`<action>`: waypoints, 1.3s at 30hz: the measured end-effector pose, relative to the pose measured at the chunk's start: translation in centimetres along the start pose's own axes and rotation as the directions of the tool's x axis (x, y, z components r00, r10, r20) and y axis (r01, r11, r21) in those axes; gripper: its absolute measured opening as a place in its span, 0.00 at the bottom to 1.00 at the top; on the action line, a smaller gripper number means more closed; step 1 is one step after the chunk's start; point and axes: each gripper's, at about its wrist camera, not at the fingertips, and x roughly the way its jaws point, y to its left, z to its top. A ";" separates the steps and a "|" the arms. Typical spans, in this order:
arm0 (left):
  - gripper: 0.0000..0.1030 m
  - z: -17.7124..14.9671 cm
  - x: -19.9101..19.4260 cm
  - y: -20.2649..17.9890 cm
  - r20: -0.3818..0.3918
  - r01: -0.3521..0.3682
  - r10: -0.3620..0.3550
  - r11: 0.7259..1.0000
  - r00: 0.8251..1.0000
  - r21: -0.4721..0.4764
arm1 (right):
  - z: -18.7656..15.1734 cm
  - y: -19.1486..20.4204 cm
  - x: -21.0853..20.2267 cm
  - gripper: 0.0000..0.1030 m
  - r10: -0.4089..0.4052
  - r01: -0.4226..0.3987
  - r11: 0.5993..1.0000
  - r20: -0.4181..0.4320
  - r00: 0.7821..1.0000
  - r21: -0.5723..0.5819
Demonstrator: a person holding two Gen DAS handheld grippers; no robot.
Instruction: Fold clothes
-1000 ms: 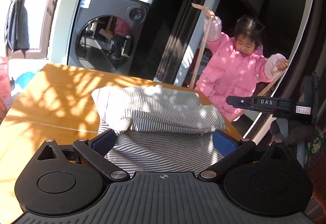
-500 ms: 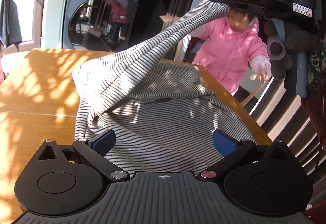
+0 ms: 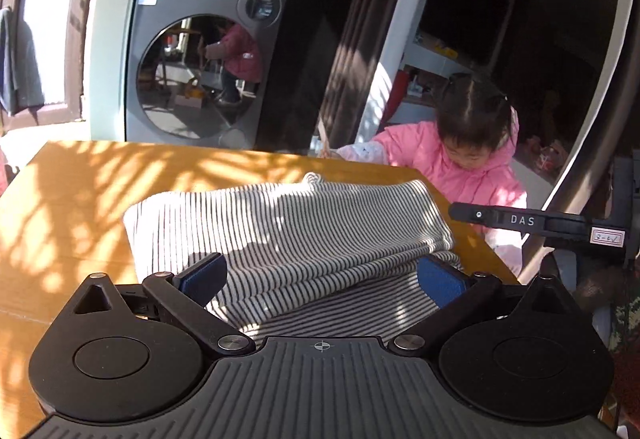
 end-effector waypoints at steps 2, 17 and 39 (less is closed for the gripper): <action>1.00 -0.3 2.1 0.8 -0.018 -0.012 0.011 0.999 1.000 -0.049 | 0.4 1.2 -0.5 0.46 0.053 -0.053 0.999 0.045 0.998 0.009; 1.00 -1.7 2.9 3.5 -0.035 -0.095 0.096 0.995 0.995 0.013 | -3.1 8.4 6.5 1.00 0.078 -0.083 0.996 -0.117 0.990 -0.036; 1.00 -2.3 2.6 1.6 -0.052 -0.329 0.339 0.934 0.940 0.141 | -3.5 7.3 5.5 1.00 0.142 -0.139 0.989 -0.058 0.988 0.057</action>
